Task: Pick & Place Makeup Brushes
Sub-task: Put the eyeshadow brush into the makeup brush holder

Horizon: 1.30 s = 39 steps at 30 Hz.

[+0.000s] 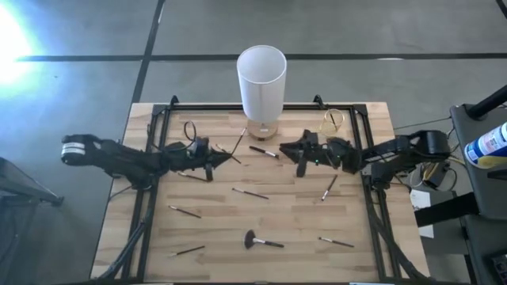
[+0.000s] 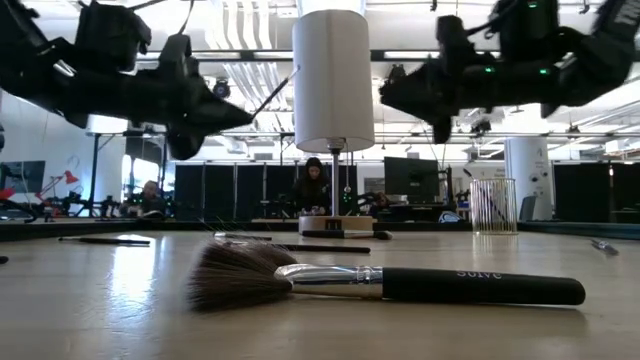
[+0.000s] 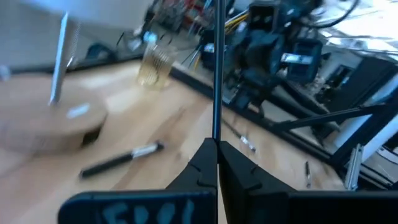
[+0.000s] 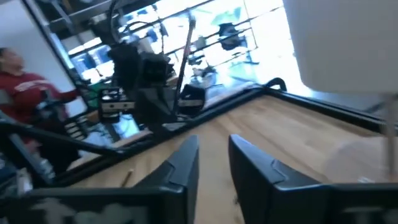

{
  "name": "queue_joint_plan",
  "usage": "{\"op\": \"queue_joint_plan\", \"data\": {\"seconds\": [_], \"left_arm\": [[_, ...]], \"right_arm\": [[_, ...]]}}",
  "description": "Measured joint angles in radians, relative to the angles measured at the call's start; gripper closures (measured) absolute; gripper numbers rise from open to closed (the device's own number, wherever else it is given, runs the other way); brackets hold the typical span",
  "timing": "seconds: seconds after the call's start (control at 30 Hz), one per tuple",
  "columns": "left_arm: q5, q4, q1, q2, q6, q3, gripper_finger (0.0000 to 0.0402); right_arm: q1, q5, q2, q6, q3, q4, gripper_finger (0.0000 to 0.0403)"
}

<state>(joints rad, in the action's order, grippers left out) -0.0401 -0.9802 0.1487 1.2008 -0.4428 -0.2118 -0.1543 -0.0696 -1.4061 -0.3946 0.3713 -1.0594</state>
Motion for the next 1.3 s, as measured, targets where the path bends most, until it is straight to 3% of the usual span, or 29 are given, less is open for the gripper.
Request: {"op": "queue_joint_plan", "data": {"seconds": [0.3,0.63,0.8,1.03,1.3], "left_arm": [[0.111,-0.212,-0.004,0.21,0.104,-0.102,0.0401],[0.179,-0.216,-0.008,0.327,0.151,-0.215,0.0401],[0.182,-0.213,-0.009,0.349,0.154,-0.236,0.0401],[0.166,-0.21,-0.009,0.354,0.147,-0.241,0.0398],[0.094,-0.1,-0.003,0.268,0.152,-0.225,0.0346]], "right_arm": [[0.0,0.078,-0.122,-0.004,0.169,-0.052,0.0242],[-0.001,0.132,-0.129,0.034,0.272,-0.057,0.0236],[-0.001,0.131,-0.127,0.051,0.279,-0.059,0.0265],[-0.001,0.129,-0.126,0.068,0.279,-0.073,0.038],[-0.003,0.12,-0.047,0.105,0.276,0.077,0.0388]]}}
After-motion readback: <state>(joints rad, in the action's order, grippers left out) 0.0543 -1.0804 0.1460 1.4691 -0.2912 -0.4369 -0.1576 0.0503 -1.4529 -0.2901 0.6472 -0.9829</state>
